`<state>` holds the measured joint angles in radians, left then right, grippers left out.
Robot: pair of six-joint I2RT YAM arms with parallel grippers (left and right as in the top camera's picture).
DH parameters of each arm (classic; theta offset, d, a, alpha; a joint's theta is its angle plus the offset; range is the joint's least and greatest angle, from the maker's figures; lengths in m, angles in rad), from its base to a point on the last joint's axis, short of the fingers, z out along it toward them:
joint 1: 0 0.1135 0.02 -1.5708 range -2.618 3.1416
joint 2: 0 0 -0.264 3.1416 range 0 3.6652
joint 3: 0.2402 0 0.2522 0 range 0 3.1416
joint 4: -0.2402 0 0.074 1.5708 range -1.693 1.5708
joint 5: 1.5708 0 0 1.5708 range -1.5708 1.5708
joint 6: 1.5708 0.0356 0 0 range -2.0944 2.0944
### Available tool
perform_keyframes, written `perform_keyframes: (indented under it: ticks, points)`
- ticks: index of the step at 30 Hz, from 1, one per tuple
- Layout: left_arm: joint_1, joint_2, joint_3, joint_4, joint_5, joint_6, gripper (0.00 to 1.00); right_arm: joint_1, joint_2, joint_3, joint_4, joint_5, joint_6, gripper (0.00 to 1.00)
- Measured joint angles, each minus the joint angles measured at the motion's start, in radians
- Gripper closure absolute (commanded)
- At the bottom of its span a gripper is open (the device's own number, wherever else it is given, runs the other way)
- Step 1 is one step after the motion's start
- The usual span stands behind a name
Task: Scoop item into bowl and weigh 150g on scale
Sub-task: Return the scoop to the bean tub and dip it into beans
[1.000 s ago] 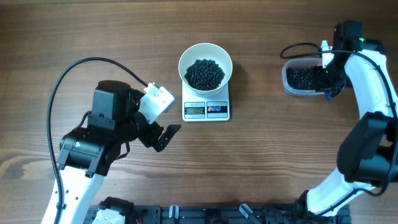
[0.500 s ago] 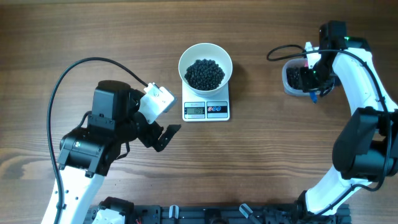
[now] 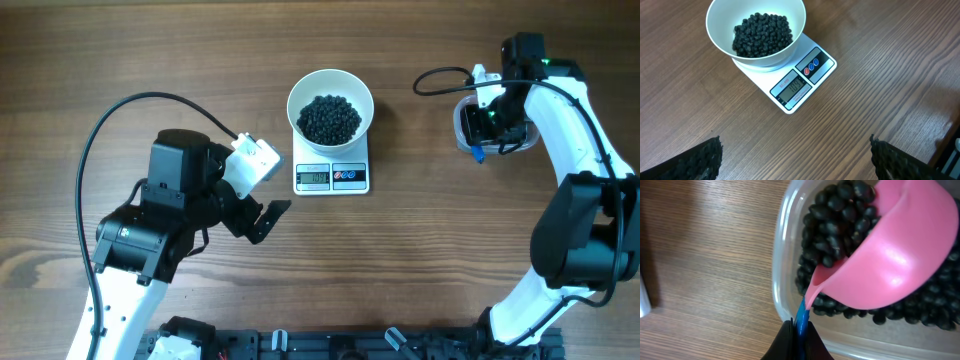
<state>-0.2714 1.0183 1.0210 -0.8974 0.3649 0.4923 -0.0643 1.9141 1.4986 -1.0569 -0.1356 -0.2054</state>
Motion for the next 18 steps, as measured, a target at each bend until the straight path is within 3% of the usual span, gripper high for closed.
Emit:
perform_keyframes:
  ticks: [12, 18]
  points:
    - [0.000, 0.000, 0.000, 0.000, 0.000, 0.000, 0.00, -0.012, 0.000, -0.001, -0.001, -0.068, 0.003, 0.96]
    - [0.000, 0.000, 0.000, 0.000, 0.000, 0.000, 0.00, -0.134, 0.002, -0.004, -0.019, -0.262, -0.021, 0.96]
